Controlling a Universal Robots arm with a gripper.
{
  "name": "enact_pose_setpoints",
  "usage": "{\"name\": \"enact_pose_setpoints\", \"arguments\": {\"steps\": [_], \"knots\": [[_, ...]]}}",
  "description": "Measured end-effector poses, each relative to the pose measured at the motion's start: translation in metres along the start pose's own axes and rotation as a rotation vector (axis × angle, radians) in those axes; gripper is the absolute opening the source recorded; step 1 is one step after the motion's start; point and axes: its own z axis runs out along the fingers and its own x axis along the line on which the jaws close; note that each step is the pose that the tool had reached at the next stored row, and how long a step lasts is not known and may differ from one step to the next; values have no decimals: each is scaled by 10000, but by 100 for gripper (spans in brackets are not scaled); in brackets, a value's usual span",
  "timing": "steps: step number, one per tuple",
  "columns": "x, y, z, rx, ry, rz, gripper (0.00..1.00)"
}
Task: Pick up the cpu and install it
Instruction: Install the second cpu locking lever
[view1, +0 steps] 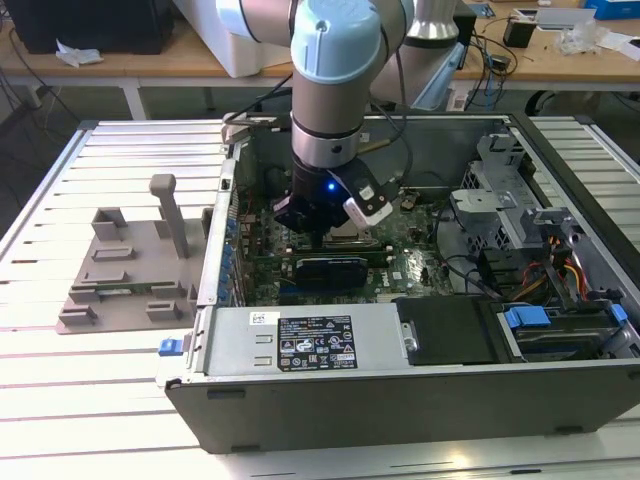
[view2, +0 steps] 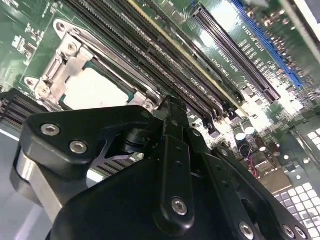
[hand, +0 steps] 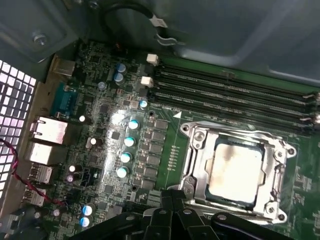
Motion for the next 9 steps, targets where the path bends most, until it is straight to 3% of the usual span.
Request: {"name": "enact_pose_setpoints", "arguments": {"steps": [2,5,9], "knots": [[1,6,28,-109,-15,-115,11],[2,7,61,-165,-10,-196,11],[11,17,18,-156,-95,-216,11]]}}
